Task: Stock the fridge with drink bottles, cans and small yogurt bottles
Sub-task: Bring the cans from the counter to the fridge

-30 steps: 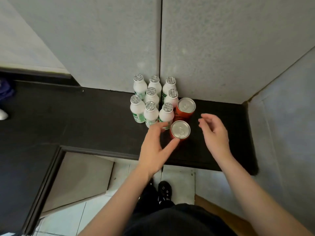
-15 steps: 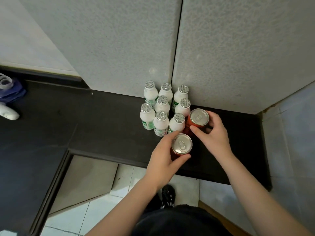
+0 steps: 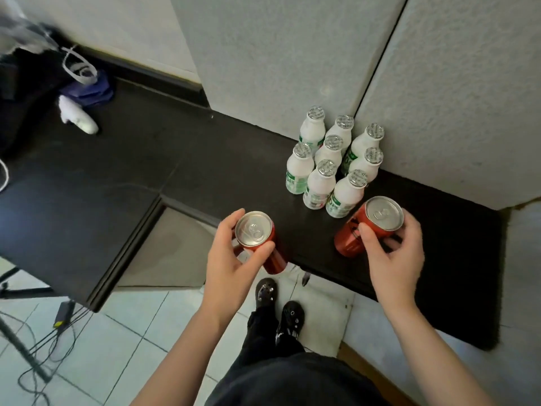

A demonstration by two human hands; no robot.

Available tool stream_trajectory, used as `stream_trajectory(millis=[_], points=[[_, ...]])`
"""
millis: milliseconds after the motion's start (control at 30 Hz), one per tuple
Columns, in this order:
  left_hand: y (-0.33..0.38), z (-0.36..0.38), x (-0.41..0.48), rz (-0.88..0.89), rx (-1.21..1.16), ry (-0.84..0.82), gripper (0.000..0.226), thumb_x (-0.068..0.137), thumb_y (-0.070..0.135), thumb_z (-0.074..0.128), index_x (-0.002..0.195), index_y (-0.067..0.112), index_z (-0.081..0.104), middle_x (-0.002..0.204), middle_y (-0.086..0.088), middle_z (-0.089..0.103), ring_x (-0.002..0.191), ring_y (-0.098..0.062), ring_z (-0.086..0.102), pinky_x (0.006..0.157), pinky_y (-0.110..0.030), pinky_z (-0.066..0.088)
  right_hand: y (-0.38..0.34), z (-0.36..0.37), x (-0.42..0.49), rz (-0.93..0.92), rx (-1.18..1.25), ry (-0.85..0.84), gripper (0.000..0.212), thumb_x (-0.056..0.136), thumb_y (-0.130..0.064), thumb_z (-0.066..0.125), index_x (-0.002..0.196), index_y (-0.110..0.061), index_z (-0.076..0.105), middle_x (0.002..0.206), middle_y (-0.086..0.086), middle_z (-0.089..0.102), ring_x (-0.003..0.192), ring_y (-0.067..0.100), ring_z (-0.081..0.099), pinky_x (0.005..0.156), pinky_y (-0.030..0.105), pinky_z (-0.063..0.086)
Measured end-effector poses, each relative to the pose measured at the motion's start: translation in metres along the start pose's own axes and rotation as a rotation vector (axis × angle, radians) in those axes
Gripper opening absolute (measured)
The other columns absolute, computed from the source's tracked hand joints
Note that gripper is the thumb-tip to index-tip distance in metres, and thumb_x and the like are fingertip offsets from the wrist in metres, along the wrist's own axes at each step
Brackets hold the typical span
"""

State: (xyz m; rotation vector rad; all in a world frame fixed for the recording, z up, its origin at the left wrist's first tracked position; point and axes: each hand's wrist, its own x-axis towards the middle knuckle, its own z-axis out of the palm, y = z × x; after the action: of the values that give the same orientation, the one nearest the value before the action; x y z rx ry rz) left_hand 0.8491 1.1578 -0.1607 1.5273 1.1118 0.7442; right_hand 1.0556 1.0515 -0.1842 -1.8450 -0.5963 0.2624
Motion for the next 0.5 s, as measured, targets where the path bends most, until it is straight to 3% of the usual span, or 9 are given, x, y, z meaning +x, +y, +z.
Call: stream_trajectory(millis=[167, 300, 400, 500], points=[[-0.021, -0.027, -0.034, -0.087, -0.024, 0.142, 0.053, 0.075, 0.033, 0.071, 0.123, 0.032, 0.048, 0.111, 0.024, 0.058, 0.106, -0.002, 0.057, 0.085, -0.016, 0.049, -0.010, 0.018, -0.033, -0.077, 0.026, -0.166, 0.060, 0.073, -0.044, 0.068, 0.127, -0.027, 0.047, 0.122, -0.016, 0.052, 0.118, 0.006, 0.053, 0.085, 0.019, 0.049], [-0.033, -0.047, -0.065, -0.160, -0.025, 0.256, 0.054, 0.075, 0.036, 0.069, 0.124, 0.032, 0.048, 0.110, 0.029, 0.056, 0.105, 0.001, 0.056, 0.080, -0.018, 0.050, -0.023, 0.038, -0.058, -0.060, 0.098, -0.330, 0.057, 0.072, -0.046, 0.069, 0.122, -0.031, 0.047, 0.118, -0.024, 0.054, 0.115, 0.003, 0.055, 0.084, 0.016, 0.050], [-0.042, -0.062, -0.088, -0.211, -0.052, 0.357, 0.049, 0.075, 0.038, 0.067, 0.119, 0.040, 0.046, 0.108, 0.032, 0.055, 0.105, 0.002, 0.055, 0.078, -0.018, 0.048, -0.031, 0.053, -0.078, -0.038, 0.082, -0.478, 0.059, 0.070, -0.049, 0.068, 0.122, -0.029, 0.049, 0.118, -0.019, 0.055, 0.114, 0.004, 0.055, 0.085, 0.021, 0.052], [-0.048, -0.079, -0.113, -0.224, -0.086, 0.433, 0.047, 0.077, 0.033, 0.068, 0.118, 0.037, 0.047, 0.107, 0.029, 0.056, 0.102, 0.003, 0.055, 0.077, -0.019, 0.047, -0.041, 0.066, -0.102, -0.055, 0.060, -0.601, 0.064, 0.066, -0.056, 0.067, 0.122, -0.029, 0.050, 0.119, -0.012, 0.057, 0.114, 0.007, 0.056, 0.085, 0.020, 0.051]])
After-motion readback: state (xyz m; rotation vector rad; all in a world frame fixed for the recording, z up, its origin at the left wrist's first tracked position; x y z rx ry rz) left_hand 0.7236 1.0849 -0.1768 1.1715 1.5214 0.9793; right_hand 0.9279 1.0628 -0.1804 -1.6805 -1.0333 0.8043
